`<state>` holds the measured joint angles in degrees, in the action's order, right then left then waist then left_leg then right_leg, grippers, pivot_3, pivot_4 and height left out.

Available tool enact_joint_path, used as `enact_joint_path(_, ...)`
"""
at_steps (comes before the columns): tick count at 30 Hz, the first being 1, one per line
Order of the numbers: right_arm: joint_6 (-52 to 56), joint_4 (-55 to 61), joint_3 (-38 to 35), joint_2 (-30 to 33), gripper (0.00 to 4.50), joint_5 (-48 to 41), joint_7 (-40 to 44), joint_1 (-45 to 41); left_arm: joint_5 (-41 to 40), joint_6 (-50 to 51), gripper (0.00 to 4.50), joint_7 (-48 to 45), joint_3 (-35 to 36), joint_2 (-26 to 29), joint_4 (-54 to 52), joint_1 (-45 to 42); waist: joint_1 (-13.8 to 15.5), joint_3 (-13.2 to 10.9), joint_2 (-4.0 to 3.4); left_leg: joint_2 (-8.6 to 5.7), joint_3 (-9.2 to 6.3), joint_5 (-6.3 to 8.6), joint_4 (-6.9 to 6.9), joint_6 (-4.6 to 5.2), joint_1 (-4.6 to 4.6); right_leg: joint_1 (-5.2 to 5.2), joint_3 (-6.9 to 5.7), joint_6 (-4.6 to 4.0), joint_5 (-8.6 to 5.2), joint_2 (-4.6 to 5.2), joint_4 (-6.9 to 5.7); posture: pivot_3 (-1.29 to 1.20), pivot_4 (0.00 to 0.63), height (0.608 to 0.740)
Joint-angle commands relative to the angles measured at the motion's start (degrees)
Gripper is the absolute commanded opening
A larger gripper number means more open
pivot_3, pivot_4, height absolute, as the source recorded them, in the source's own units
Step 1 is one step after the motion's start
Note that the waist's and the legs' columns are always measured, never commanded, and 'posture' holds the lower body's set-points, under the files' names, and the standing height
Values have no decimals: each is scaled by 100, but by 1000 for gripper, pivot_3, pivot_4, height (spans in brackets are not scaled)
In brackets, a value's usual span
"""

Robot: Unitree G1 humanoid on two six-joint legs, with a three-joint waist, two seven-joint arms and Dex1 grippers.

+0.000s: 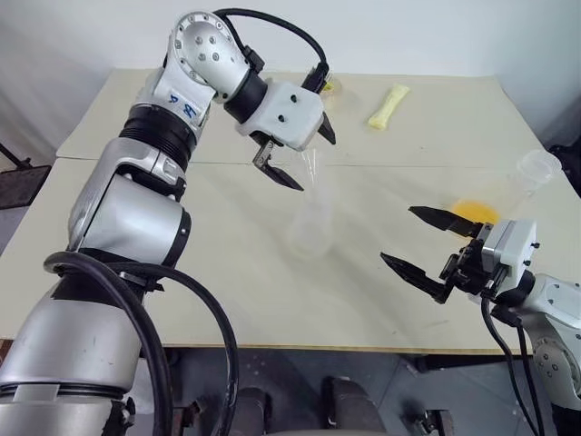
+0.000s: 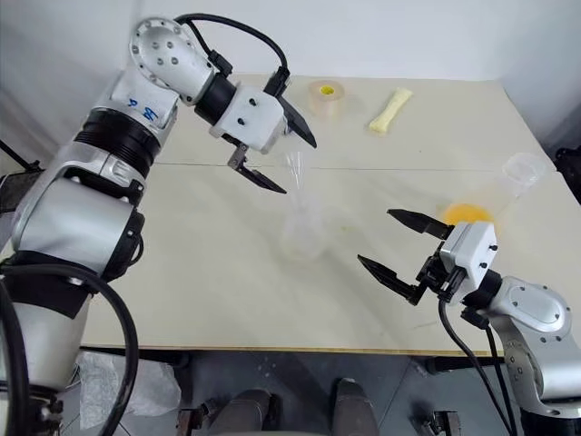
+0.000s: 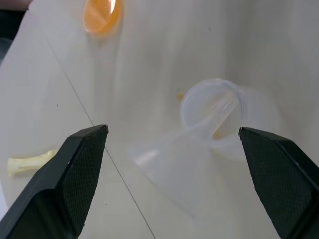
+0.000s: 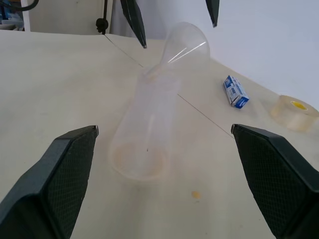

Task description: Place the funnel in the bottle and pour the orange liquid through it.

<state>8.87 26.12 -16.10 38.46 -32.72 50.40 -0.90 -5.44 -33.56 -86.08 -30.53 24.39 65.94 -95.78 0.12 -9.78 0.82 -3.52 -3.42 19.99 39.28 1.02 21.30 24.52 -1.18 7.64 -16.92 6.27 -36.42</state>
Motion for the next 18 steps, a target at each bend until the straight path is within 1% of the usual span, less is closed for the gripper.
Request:
enact_joint_path(1,-107,-8,-102,14,4500,-27,0,-101,-668,296,4490,-642,-298,189,-487,14,-3,0,0,0,0,0,1,0,0,0,1,0,0,0,0,0,150,740)
enact_joint_path(6,-114,-60,-94,28,4500,-22,29,-155,-868,344,4490,-642,-531,276,-566,71,2,0,0,0,-1,0,1,0,0,0,3,0,0,0,0,0,150,740)
enact_joint_path(8,-110,-49,-87,24,4500,-14,16,-159,-942,427,4490,-642,-411,269,-558,50,0,-1,-1,-1,-1,0,2,0,0,0,3,0,0,0,0,0,150,740)
enact_joint_path(11,-117,13,-151,6,4500,-13,-54,-119,-908,763,4490,-642,198,297,-325,-35,-3,-1,-1,-1,-1,0,3,0,1,0,2,0,0,-1,0,0,150,740)
enact_joint_path(13,-106,60,-204,-3,4500,-34,-91,-49,-785,1014,4490,-464,508,380,-270,45,-6,-1,-2,0,0,0,2,0,0,0,0,0,0,-2,1,0,150,740)
enact_joint_path(18,-80,139,-177,1,4500,-57,-107,105,-533,1686,4490,289,1107,833,-479,837,-43,5,-11,2,5,0,-1,0,-10,0,3,0,0,-4,-7,0,150,740)
